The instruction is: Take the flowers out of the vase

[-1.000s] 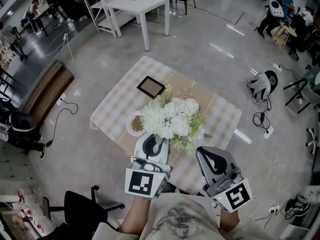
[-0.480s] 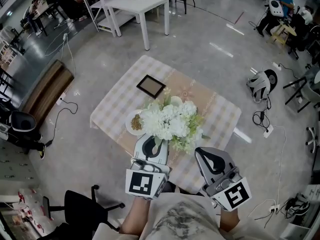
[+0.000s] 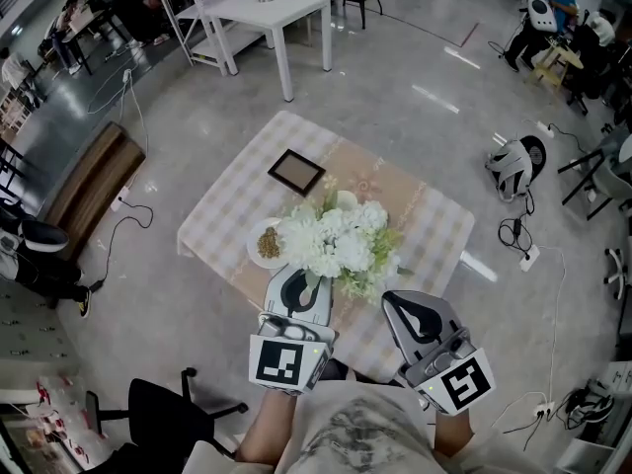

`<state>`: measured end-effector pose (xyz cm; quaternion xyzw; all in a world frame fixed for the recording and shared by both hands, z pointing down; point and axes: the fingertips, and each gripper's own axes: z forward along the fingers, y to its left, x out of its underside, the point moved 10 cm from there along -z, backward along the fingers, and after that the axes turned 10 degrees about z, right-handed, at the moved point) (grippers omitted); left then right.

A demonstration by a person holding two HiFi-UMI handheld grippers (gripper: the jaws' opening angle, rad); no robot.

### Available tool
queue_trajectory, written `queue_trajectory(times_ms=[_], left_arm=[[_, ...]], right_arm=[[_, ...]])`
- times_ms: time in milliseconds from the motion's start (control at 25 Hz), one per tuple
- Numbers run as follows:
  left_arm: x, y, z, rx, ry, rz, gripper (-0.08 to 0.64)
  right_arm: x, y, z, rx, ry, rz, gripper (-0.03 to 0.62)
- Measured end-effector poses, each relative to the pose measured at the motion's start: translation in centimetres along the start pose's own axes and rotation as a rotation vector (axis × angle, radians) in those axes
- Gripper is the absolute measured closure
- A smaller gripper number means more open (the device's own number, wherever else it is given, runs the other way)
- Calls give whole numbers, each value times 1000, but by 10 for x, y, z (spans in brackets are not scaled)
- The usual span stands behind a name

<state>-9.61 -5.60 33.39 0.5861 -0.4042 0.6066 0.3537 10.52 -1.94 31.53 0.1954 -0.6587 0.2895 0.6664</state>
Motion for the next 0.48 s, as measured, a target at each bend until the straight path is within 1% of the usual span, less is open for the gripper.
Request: queue_trajectory(times_ms=[160,480], left_arm=[[2,0,-2,0,-10,14,528],[-2,1,0,5,2,-1,528]], right_arm=[[1,2,0,0,3,2,577],[-2,3,2,-3,9,-1,577]])
